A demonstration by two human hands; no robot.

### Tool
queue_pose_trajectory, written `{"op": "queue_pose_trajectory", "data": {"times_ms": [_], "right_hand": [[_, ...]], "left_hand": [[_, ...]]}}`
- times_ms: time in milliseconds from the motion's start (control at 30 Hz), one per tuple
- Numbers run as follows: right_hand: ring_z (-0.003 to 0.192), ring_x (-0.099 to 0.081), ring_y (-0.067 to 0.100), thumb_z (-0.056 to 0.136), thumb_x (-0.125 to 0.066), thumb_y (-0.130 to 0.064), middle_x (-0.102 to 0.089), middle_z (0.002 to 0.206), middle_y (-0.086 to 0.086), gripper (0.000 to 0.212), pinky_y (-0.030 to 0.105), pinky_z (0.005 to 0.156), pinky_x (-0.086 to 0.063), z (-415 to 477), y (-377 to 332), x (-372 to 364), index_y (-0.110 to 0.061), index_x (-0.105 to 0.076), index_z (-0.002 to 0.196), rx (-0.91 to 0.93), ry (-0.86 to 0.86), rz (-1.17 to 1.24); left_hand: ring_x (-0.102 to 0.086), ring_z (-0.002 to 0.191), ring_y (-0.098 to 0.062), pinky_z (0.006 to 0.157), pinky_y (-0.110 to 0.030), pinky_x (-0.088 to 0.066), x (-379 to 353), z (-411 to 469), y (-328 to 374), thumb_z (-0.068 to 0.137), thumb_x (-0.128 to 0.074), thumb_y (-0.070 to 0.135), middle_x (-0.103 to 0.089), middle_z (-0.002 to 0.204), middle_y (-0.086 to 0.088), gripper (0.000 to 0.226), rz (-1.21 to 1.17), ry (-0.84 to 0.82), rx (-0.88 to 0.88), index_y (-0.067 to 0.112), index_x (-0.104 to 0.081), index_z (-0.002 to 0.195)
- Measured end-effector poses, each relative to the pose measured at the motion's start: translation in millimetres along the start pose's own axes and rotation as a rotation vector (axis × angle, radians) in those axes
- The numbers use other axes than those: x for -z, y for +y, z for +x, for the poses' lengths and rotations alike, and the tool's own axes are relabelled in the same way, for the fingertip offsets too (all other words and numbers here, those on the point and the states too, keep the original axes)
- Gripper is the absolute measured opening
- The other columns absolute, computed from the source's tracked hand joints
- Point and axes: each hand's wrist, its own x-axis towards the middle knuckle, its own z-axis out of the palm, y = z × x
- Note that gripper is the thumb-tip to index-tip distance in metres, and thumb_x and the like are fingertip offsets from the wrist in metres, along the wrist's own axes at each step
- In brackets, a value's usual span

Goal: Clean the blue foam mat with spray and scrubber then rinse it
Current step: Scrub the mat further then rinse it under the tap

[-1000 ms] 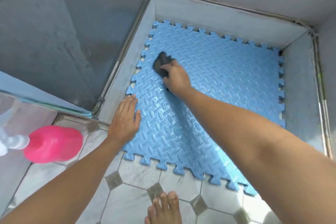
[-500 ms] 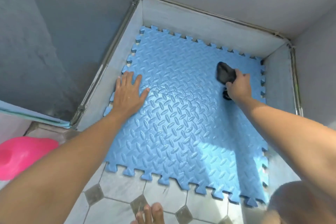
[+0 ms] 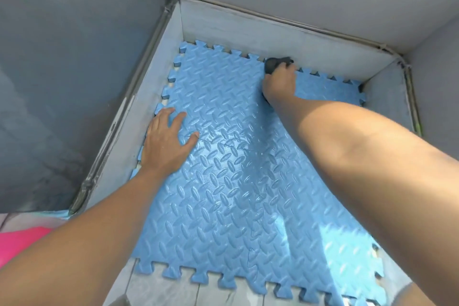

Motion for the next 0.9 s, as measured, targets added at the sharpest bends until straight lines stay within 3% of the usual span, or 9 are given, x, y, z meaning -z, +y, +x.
{"op": "queue_pose_trajectory", "data": {"times_ms": [167,233,300,367,467,567,700,767,900], "right_hand": [[0.123,-0.046,0.037,0.096,-0.054,-0.026,-0.037,0.143,0.014,0.045,0.048,0.093,-0.047,-48.9,-110.3,-48.7,-0.013,-0.046,0.138,0.446,-0.194,-0.009],[0.123,-0.046,0.035,0.096,-0.053,-0.023,-0.039,0.141,0.013,0.049,0.047,0.09,-0.048,-68.1,-120.6,-52.6,-0.016,-0.044,0.144,0.646,-0.28,-0.084],[0.121,-0.047,0.036,0.097,-0.05,-0.02,-0.041,0.138,0.013,0.052,0.046,0.091,-0.049,-63.5,-105.6,-44.5,-0.018,-0.043,0.148,0.728,-0.278,-0.108],[0.118,-0.05,0.035,0.094,-0.05,-0.016,-0.044,0.131,0.012,0.054,0.045,0.094,-0.049,-45.1,-70.5,-28.1,-0.025,-0.046,0.147,0.631,-0.227,-0.073],[0.114,-0.054,0.035,0.087,-0.047,-0.008,-0.047,0.128,0.013,0.058,0.037,0.099,-0.044,-10.5,12.2,11.6,-0.032,-0.055,0.139,0.3,-0.035,0.019],[0.123,-0.049,0.041,0.091,-0.047,-0.006,-0.053,0.13,0.025,0.048,0.038,0.105,-0.038,18.3,117.0,61.5,-0.012,-0.057,0.137,0.013,0.063,-0.136],[0.131,-0.043,0.038,0.095,-0.051,-0.015,-0.046,0.141,0.019,0.046,0.039,0.108,-0.036,27.3,198.5,92.1,-0.004,-0.047,0.139,-0.363,0.079,-0.336],[0.131,-0.042,0.038,0.096,-0.048,-0.016,-0.043,0.143,0.021,0.045,0.04,0.109,-0.034,23.0,181.3,81.0,-0.004,-0.046,0.14,-0.346,0.033,-0.27],[0.119,-0.052,0.04,0.092,-0.048,-0.012,-0.04,0.143,0.018,0.042,0.042,0.103,-0.042,-16.3,78.9,36.5,-0.006,-0.056,0.133,-0.046,0.005,-0.004]], "left_hand": [[-0.04,0.142,-0.027,0.117,-0.047,-0.037,-0.6,0.9,-3.5,0.093,-0.064,0.054,-0.044,0.152,-0.004,0.059,-0.017,0.011,-0.013,0.022,-0.057,0.142],[-0.042,0.141,-0.027,0.116,-0.046,-0.037,0.0,-0.5,-2.6,0.093,-0.066,0.053,-0.045,0.151,-0.005,0.059,-0.015,0.017,-0.014,0.021,-0.058,0.142],[-0.042,0.142,-0.027,0.115,-0.046,-0.038,0.7,-0.7,-2.4,0.093,-0.066,0.054,-0.045,0.151,-0.004,0.059,-0.02,0.025,-0.012,0.021,-0.058,0.142],[-0.041,0.142,-0.027,0.116,-0.048,-0.038,1.2,0.6,-3.3,0.093,-0.061,0.058,-0.045,0.152,-0.004,0.061,-0.025,0.018,-0.005,0.022,-0.058,0.142],[-0.041,0.143,-0.028,0.117,-0.05,-0.038,-0.6,1.9,-5.9,0.091,-0.054,0.064,-0.043,0.154,-0.003,0.065,-0.022,-0.009,0.01,0.024,-0.056,0.143],[-0.04,0.144,-0.029,0.118,-0.05,-0.037,-2.5,0.3,-4.2,0.093,-0.06,0.059,-0.042,0.155,-0.003,0.063,-0.02,-0.005,0.013,0.024,-0.055,0.144],[-0.039,0.144,-0.029,0.119,-0.048,-0.034,-4.4,3.9,-3.9,0.092,-0.064,0.056,-0.043,0.153,-0.005,0.063,0.02,0.017,-0.002,0.022,-0.055,0.144],[-0.04,0.144,-0.029,0.119,-0.048,-0.034,-5.6,1.8,-4.9,0.092,-0.063,0.058,-0.044,0.153,-0.006,0.064,0.03,0.009,-0.009,0.022,-0.055,0.144],[-0.034,0.148,-0.028,0.123,-0.049,-0.027,-3.6,2.6,-2.7,0.094,-0.057,0.062,-0.04,0.157,-0.007,0.068,0.028,-0.031,-0.023,0.02,-0.052,0.148]]}}
